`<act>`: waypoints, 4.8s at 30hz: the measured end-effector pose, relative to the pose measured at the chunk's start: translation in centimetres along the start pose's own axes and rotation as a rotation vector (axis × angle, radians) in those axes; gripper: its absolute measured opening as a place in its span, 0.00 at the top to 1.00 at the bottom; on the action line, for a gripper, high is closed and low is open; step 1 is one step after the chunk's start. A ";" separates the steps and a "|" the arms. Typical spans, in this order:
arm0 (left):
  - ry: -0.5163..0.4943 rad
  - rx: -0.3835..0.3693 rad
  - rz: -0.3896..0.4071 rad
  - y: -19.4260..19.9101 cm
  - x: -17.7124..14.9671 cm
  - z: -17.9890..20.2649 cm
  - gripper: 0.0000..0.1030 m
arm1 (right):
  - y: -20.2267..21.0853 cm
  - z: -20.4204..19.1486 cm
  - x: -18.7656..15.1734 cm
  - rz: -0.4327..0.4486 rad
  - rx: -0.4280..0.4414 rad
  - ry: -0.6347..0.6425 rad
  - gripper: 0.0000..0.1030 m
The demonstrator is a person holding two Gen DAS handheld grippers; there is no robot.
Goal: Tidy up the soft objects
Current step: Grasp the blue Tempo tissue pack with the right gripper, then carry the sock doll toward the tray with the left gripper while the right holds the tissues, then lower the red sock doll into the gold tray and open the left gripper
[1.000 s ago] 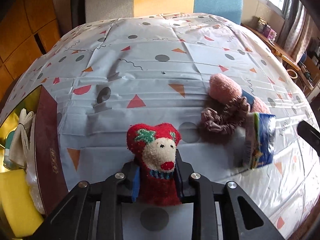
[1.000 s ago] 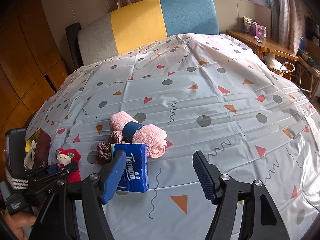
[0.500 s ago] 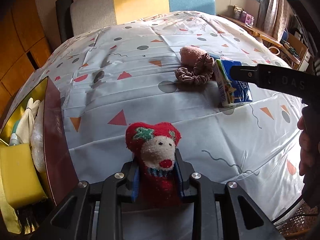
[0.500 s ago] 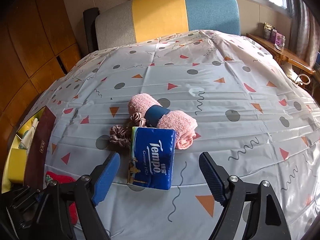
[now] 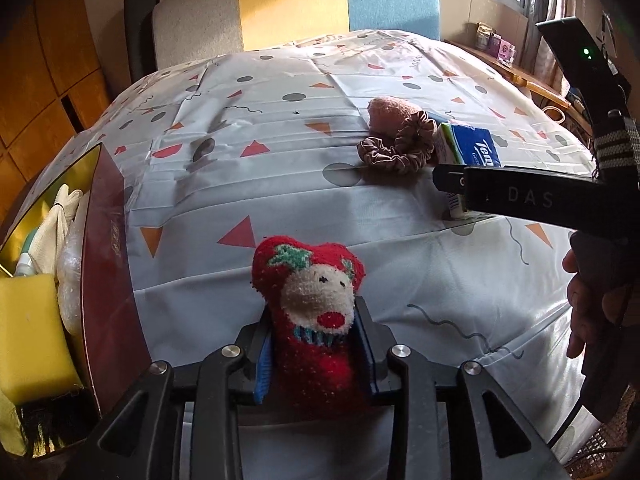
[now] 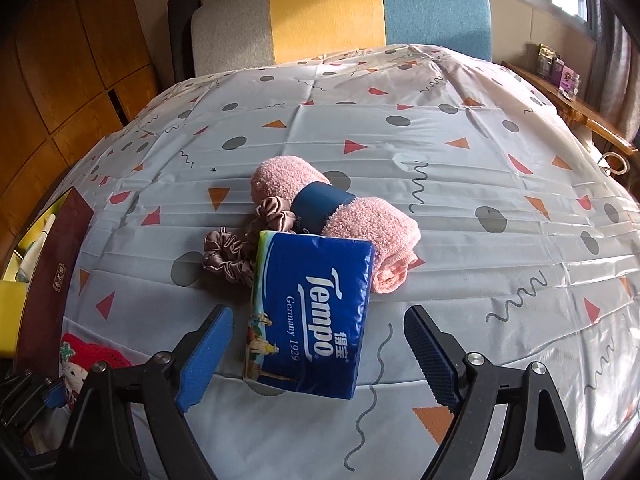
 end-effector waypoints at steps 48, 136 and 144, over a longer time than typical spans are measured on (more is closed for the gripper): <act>0.053 0.018 0.131 8.2 1.1 -2.3 0.74 | -0.7 -4.8 -2.0 -0.175 0.125 0.215 0.50; 0.595 0.429 -0.007 6.2 -3.8 -31.8 0.51 | -0.6 -5.7 -3.8 0.006 0.039 0.305 0.48; 0.610 0.415 0.074 10.6 -6.2 -28.4 0.50 | -0.5 -6.0 -3.9 0.011 0.025 0.313 0.48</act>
Point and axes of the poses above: each gripper's, at about its wrist camera, not at the fingertips, and y roughly against the way its jaws point, z to its right, x to its top, the point moved 1 cm from there along -y, roughly the way its jaws point, and after that the axes turned 5 degrees about x, right-handed, at the moved point
